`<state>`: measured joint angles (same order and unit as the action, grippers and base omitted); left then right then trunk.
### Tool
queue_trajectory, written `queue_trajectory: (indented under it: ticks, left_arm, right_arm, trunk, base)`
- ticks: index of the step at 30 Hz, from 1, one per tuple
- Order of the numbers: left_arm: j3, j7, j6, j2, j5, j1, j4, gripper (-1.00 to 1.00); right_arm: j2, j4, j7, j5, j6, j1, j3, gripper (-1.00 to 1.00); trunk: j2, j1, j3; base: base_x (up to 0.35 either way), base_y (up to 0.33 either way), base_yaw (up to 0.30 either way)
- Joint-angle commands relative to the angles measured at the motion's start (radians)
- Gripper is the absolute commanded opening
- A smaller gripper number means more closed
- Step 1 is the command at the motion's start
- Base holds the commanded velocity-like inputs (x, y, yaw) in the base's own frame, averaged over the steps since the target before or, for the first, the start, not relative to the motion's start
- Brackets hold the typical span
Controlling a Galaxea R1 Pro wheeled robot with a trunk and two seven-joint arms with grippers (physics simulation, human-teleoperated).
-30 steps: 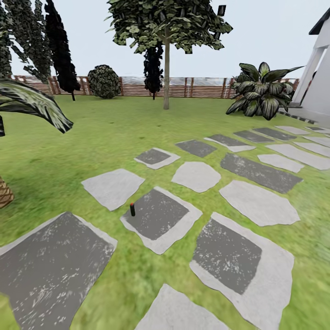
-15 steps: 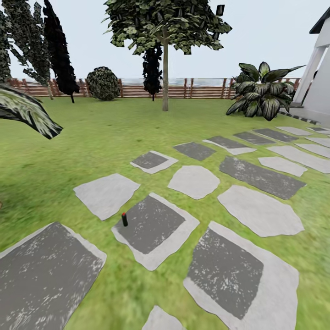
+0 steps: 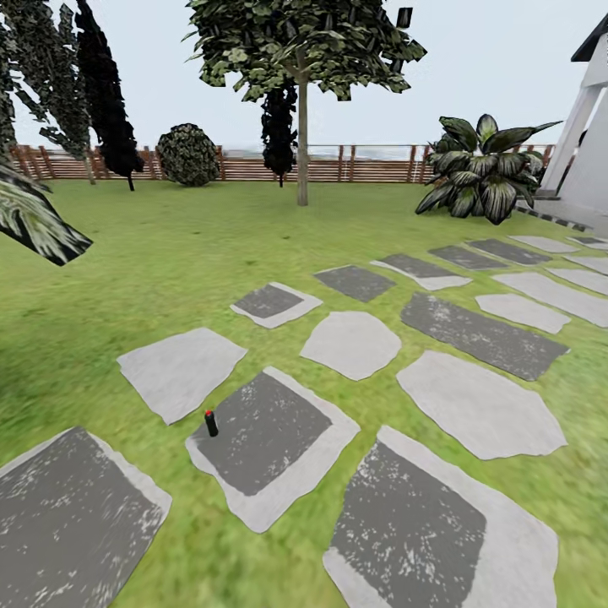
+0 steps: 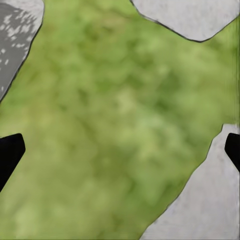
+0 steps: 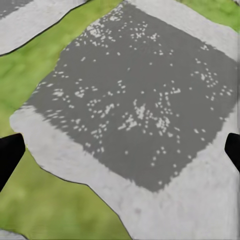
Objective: In the garden, pick up the pesticide atomizer on the floor and spray pesticide onto both trees until each tree trunk is fully covered.
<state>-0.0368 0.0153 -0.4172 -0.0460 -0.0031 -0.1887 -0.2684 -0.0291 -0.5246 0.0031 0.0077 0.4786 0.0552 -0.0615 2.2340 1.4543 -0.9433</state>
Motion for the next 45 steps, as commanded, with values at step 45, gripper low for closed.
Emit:
queue_trajectory:
  ticks: [45]
  left_arm:
    - [0.0, 0.0, 0.0, 0.0, 0.0, 0.0, 0.0, 1.0]
  right_arm:
    - [0.0, 0.002, -0.002, 0.0, 0.0, 0.0, 0.0, 1.0]
  trunk:
    - [0.0, 0.0, 0.0]
  base:
    - [0.259, -0.181, 0.082]
